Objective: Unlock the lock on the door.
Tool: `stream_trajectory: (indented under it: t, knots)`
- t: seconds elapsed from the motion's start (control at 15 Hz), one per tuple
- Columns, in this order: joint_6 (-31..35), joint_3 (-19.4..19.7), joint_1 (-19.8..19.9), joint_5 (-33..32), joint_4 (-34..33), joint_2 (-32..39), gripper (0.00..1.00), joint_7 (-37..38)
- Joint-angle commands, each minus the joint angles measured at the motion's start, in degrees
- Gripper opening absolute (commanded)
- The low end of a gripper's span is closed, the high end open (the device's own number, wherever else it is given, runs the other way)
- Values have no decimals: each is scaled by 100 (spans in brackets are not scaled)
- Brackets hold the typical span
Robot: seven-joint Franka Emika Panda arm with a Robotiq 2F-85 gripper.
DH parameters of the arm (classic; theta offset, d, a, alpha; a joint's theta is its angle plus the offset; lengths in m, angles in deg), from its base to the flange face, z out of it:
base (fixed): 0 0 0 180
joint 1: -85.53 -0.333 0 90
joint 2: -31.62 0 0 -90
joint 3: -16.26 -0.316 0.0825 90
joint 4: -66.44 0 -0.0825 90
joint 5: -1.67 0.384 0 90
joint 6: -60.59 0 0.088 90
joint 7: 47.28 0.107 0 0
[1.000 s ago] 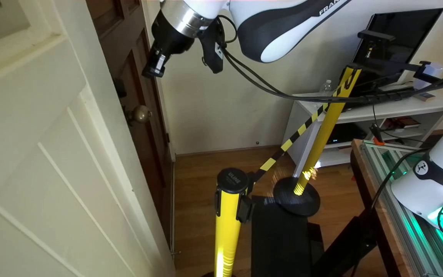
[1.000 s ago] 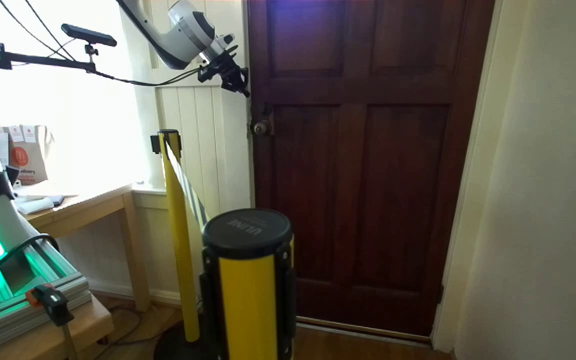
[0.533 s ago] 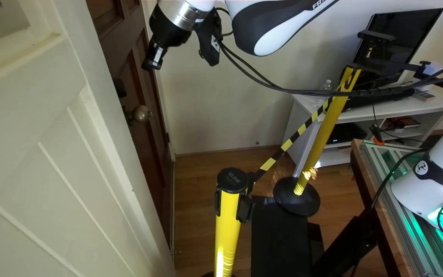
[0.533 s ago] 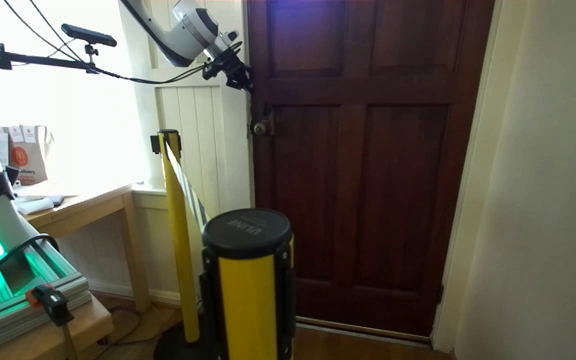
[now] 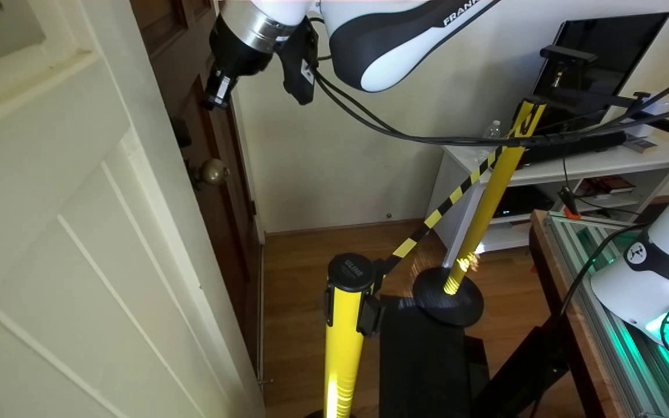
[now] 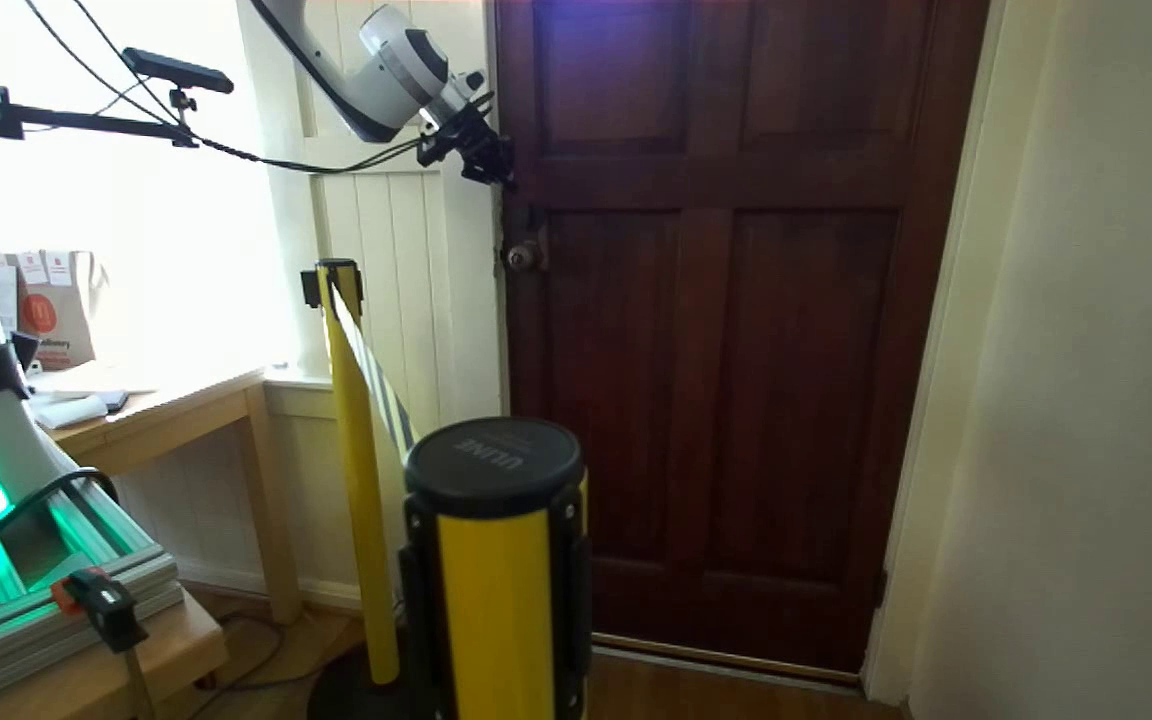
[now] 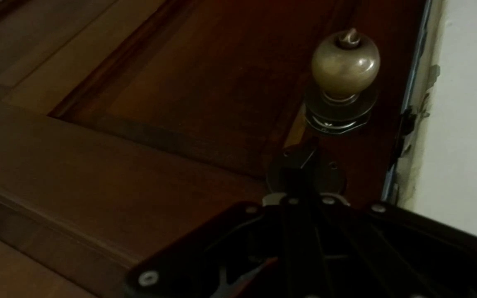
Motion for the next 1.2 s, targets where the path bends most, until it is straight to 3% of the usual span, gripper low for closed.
stream_trajectory:
  t: [0.0, 1.13]
  knots:
    - [17, -27, -23, 5, -481, 370, 0, -147]
    - [-564, -228, 30, 164, -1436, 1219, 0, -605]
